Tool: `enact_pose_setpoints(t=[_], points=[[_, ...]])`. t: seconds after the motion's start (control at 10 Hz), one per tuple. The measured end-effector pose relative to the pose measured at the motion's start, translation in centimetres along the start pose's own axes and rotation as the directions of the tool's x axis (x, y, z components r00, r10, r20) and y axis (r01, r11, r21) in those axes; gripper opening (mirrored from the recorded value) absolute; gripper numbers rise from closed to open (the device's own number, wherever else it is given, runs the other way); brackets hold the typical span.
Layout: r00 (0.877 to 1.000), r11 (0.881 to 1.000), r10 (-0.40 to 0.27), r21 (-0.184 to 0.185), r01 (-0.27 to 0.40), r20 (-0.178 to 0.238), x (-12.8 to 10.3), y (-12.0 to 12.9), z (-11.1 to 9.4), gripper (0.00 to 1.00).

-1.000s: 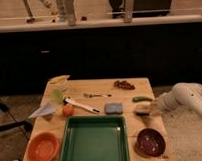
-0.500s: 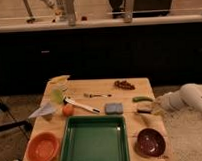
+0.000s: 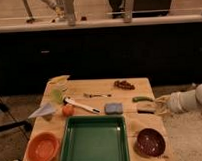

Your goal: Place eraser in purple bowl

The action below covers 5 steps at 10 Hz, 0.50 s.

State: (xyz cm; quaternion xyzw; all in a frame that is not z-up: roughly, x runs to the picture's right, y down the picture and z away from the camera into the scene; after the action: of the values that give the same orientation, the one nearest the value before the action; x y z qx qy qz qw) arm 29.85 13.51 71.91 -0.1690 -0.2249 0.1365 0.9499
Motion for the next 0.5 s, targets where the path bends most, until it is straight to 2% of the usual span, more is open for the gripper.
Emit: enact_pose_setpoints(t=[0.2,0.3,0.4,0.5], points=[[0.996,0.995,-0.087,-0.043,0.087,0.002,-0.6,1.1,-0.4,0.00],[0.992,0.989,-0.128,-0.069,0.128,0.004,-0.8,1.6,-0.6,0.00],[0.985,0.981,-0.170,-0.096,0.170,0.010,-0.9,2.0,-0.8,0.00],[0.974,0.965,-0.224,-0.132,0.225,0.020,-1.2,2.4,-0.8,0.00]])
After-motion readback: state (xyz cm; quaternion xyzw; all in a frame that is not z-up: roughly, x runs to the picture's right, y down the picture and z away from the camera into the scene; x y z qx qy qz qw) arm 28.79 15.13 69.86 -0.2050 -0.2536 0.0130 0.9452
